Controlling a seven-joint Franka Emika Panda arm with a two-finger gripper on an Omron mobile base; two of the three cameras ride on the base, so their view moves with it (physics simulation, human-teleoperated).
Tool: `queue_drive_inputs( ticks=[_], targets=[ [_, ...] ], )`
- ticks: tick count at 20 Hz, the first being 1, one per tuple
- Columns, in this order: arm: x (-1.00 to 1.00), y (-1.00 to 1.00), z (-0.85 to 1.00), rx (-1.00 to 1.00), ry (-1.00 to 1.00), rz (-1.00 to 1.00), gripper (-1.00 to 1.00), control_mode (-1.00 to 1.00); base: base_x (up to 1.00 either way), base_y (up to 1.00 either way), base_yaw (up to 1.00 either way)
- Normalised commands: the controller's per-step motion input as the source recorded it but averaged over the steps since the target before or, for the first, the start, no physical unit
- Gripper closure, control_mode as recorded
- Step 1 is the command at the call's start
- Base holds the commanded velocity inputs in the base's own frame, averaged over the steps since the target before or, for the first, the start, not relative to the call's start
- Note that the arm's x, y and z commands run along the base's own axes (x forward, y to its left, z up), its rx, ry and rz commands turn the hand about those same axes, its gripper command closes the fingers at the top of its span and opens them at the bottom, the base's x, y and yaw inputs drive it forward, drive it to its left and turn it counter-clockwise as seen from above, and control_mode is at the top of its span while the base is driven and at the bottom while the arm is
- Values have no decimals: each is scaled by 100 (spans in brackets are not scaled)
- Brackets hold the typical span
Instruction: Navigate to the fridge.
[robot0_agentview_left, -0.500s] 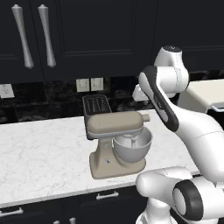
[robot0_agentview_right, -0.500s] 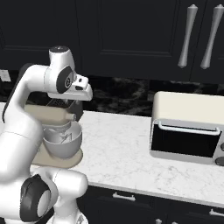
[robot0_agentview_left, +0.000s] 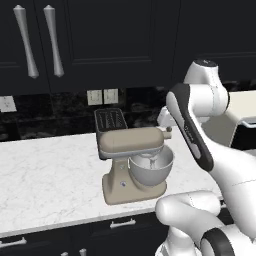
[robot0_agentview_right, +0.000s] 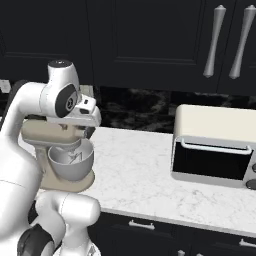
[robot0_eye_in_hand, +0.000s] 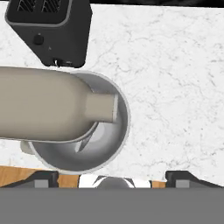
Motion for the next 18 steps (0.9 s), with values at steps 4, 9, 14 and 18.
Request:
queue_drive_inputs(
  ticks=[4, 9, 14, 18],
  targets=[
    [-78, 0, -46, -1, 0, 0, -100, -100, 0, 0, 0],
    [-27, 0, -20, -1, 0, 0, -100, 100, -41, 0, 0],
    [0, 0, 0, 0, 0, 0, -100, 100, -84, 0, -5],
    [0, 0, 0, 0, 0, 0, -100, 100, -82, 0, -28]
  ],
)
